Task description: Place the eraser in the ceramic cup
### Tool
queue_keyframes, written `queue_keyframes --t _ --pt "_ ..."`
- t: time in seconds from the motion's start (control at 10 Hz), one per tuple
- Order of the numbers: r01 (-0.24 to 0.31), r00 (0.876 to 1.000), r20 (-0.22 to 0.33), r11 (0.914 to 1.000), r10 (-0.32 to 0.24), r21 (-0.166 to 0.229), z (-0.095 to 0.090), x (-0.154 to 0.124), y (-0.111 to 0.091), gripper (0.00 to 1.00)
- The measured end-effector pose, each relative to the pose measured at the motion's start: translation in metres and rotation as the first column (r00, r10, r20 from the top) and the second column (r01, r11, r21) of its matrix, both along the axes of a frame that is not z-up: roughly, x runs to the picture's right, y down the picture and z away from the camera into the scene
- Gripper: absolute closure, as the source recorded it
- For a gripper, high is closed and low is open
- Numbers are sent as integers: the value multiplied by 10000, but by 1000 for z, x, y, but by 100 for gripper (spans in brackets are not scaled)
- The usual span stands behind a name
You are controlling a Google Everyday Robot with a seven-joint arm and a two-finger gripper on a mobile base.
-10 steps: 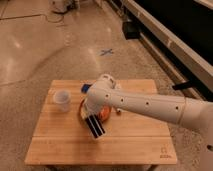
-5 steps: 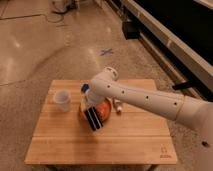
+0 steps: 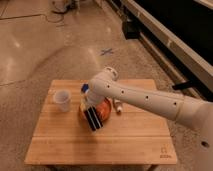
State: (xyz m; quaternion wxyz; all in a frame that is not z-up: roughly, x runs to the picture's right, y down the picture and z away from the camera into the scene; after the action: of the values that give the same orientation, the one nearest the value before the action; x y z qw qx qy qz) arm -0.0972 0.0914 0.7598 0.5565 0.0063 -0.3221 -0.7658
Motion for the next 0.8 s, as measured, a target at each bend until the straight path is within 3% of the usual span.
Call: queue_keyframes --t 0.1,0.4,0.6,0.8 --pt "8 10000 4 10000 -8 14 1 -1 -1 100" --pt "164 9998 75 9990 -167 425 24 -17 -36 100" --pt "500 9985 163 9946 -517 909 50 -42 -75 100" --pt "645 9973 256 9883 -687 1380 59 -60 -108 100"
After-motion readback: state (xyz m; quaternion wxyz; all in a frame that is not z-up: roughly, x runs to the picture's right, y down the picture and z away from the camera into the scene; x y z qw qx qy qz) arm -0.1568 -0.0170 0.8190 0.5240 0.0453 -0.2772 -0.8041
